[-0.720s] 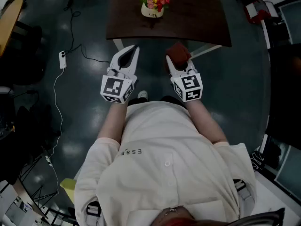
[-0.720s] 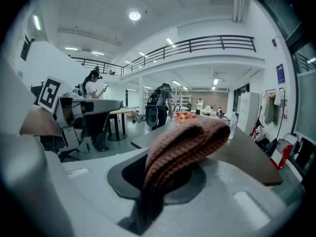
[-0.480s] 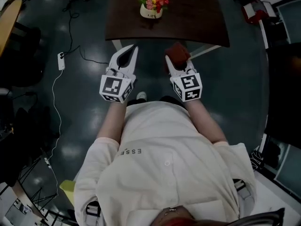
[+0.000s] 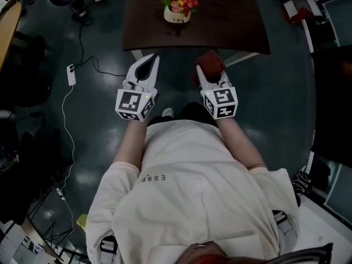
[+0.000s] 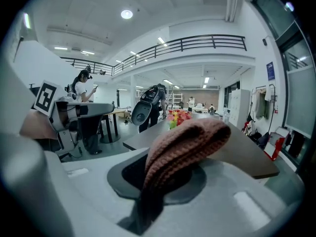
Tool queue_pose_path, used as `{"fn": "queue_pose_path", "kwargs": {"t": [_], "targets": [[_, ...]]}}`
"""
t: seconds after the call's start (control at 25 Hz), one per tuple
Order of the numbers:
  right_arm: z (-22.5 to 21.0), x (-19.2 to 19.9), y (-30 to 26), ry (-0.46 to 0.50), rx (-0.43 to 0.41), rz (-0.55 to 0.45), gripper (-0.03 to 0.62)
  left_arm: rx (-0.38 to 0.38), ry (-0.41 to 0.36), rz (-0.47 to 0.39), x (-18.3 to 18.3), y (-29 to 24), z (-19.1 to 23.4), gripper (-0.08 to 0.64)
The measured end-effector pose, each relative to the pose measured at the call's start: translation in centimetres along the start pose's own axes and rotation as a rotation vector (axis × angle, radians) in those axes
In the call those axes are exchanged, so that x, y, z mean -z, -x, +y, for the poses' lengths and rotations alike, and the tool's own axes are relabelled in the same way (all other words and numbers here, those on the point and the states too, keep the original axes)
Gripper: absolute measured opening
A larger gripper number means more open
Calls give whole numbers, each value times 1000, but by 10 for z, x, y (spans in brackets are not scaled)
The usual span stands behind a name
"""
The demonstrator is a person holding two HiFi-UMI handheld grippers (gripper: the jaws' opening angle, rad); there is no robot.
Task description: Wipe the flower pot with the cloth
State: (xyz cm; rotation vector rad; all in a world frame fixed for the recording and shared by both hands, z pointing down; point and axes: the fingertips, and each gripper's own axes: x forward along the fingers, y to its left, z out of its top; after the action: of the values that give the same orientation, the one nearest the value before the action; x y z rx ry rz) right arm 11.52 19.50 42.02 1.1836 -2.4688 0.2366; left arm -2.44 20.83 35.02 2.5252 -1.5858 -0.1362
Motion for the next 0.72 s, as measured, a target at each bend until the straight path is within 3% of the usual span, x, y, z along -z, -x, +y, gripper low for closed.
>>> {"fn": "queue_pose_path", "kwargs": {"t": [0.36, 0.52, 0.72], "targets": [[-28, 29, -25, -81, 24, 84, 46, -3, 40, 113, 36, -24, 19, 14], [-40, 21, -59, -63, -11, 87, 46, 64, -10, 135, 36, -58, 24, 14], [-59, -2, -103, 8, -59, 72, 46, 33, 16, 135, 32, -101, 55, 14]]}}
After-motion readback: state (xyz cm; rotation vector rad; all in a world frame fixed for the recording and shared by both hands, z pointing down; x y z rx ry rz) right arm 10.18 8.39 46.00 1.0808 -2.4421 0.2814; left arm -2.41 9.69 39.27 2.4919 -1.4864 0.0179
